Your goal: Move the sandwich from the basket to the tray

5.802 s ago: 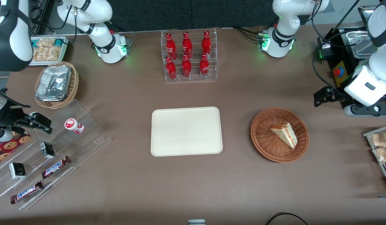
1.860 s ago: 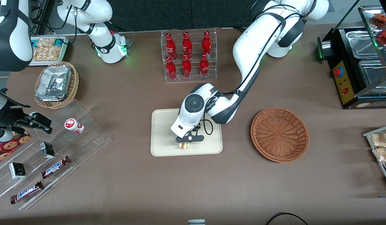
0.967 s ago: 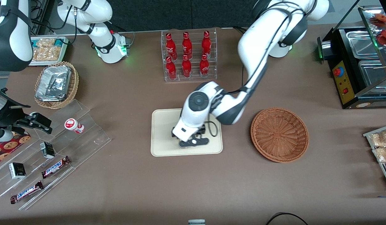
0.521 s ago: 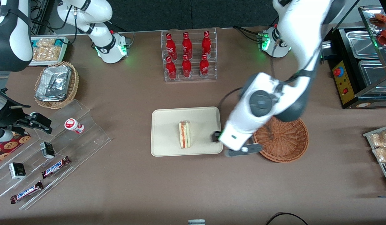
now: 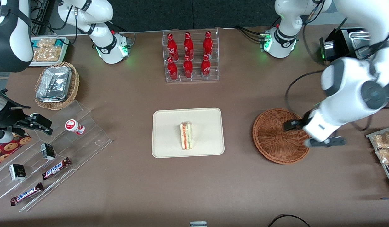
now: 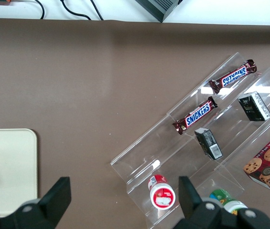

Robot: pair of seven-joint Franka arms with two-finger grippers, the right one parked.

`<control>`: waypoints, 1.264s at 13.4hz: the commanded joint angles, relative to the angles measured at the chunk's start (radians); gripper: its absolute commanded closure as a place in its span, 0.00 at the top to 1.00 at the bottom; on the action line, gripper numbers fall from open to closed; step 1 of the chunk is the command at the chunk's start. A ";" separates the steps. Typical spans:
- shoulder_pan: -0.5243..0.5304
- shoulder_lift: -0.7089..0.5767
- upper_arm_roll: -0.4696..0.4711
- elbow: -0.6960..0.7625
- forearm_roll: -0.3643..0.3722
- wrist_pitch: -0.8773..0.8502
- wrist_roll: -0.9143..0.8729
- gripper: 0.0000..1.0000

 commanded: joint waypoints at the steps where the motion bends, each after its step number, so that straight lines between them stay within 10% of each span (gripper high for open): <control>1: 0.025 -0.166 -0.001 -0.057 0.001 -0.094 0.039 1.00; 17: 0.024 -0.215 -0.004 0.201 0.041 -0.386 0.080 1.00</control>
